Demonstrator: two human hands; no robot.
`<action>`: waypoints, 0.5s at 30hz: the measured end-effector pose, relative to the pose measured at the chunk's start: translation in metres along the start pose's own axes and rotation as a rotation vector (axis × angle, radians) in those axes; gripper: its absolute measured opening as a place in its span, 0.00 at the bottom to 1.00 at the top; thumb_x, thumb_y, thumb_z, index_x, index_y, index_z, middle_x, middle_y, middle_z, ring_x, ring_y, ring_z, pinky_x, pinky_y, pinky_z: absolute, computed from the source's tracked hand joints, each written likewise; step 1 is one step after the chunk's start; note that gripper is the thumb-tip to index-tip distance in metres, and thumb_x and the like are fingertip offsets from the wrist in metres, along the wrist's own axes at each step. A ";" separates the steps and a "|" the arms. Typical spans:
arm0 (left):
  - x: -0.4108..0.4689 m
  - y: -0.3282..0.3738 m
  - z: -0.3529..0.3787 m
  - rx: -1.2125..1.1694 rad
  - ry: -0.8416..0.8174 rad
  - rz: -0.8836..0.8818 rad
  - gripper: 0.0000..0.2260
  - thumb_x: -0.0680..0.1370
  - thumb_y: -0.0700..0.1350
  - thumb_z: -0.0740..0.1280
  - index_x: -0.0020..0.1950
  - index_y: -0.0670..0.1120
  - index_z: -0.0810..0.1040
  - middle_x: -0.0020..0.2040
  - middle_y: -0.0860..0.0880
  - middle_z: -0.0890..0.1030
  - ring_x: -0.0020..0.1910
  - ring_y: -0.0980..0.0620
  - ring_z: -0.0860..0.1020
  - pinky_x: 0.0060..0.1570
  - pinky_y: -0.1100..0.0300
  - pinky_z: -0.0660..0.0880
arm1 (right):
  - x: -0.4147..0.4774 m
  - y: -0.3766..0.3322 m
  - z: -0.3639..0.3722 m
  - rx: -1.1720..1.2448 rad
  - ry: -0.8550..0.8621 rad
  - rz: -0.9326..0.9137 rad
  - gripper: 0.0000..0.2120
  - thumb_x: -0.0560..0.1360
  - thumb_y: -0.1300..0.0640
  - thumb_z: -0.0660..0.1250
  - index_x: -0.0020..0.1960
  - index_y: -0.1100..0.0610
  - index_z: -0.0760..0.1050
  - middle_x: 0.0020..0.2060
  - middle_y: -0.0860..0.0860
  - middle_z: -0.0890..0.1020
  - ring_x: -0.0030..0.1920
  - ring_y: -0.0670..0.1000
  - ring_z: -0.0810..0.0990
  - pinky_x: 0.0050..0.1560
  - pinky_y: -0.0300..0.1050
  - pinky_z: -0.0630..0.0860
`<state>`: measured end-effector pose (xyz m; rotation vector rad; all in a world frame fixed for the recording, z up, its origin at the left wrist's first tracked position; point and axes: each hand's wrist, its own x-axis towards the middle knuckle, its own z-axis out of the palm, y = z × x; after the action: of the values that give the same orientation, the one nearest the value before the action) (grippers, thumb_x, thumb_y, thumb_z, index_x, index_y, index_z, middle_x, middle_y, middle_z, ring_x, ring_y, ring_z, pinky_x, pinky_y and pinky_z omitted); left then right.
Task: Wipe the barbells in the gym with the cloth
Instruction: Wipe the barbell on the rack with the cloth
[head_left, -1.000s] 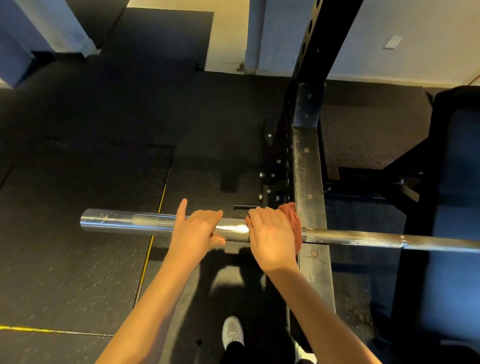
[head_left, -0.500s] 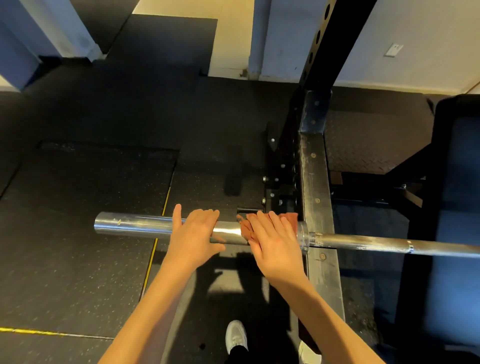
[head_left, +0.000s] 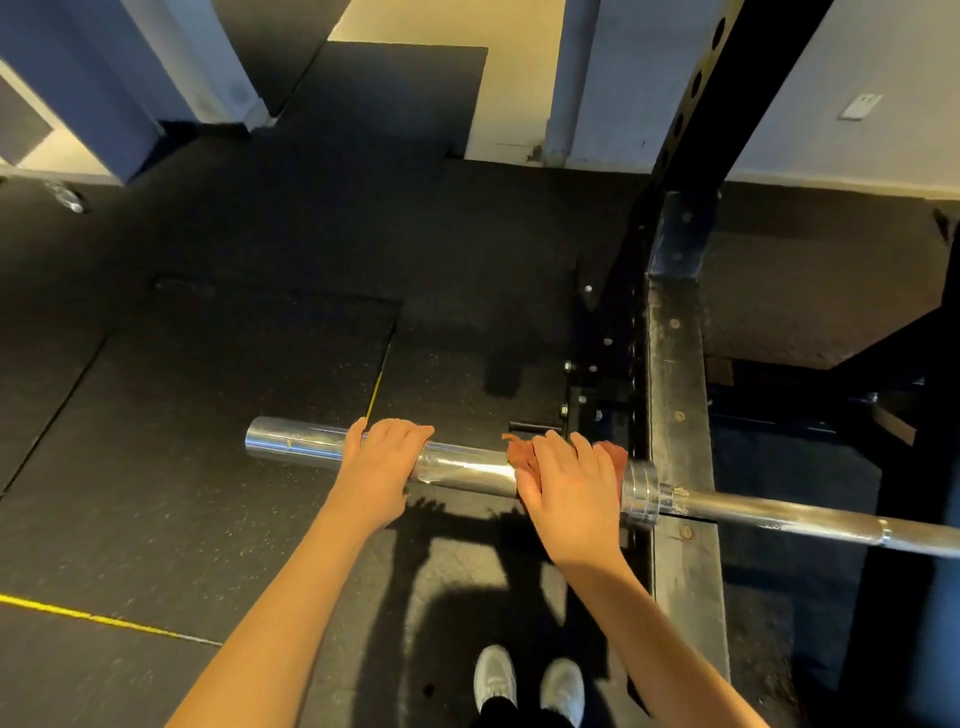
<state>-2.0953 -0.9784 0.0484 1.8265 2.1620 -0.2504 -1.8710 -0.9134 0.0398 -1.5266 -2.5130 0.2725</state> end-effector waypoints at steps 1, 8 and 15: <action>0.004 0.001 -0.002 0.017 -0.013 -0.008 0.34 0.74 0.42 0.71 0.76 0.52 0.60 0.72 0.52 0.65 0.74 0.50 0.60 0.75 0.46 0.44 | 0.006 -0.013 0.004 0.006 -0.011 0.039 0.12 0.77 0.46 0.62 0.51 0.53 0.77 0.44 0.49 0.80 0.47 0.53 0.78 0.50 0.50 0.72; 0.020 0.003 -0.012 0.102 -0.083 -0.030 0.27 0.73 0.47 0.72 0.70 0.54 0.66 0.64 0.52 0.71 0.64 0.49 0.69 0.68 0.52 0.59 | -0.003 -0.003 0.000 0.059 -0.040 -0.224 0.21 0.73 0.50 0.55 0.63 0.54 0.75 0.55 0.49 0.78 0.54 0.53 0.76 0.58 0.50 0.70; 0.019 0.001 -0.008 0.103 -0.033 -0.023 0.27 0.74 0.43 0.71 0.70 0.55 0.65 0.62 0.53 0.72 0.63 0.50 0.69 0.66 0.54 0.59 | -0.003 -0.036 0.012 -0.046 -0.055 0.056 0.14 0.72 0.48 0.67 0.55 0.53 0.76 0.51 0.52 0.78 0.54 0.56 0.75 0.59 0.54 0.67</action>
<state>-2.0979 -0.9577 0.0497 1.8388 2.1861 -0.4014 -1.9034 -0.9329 0.0367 -1.6301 -2.5381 0.2693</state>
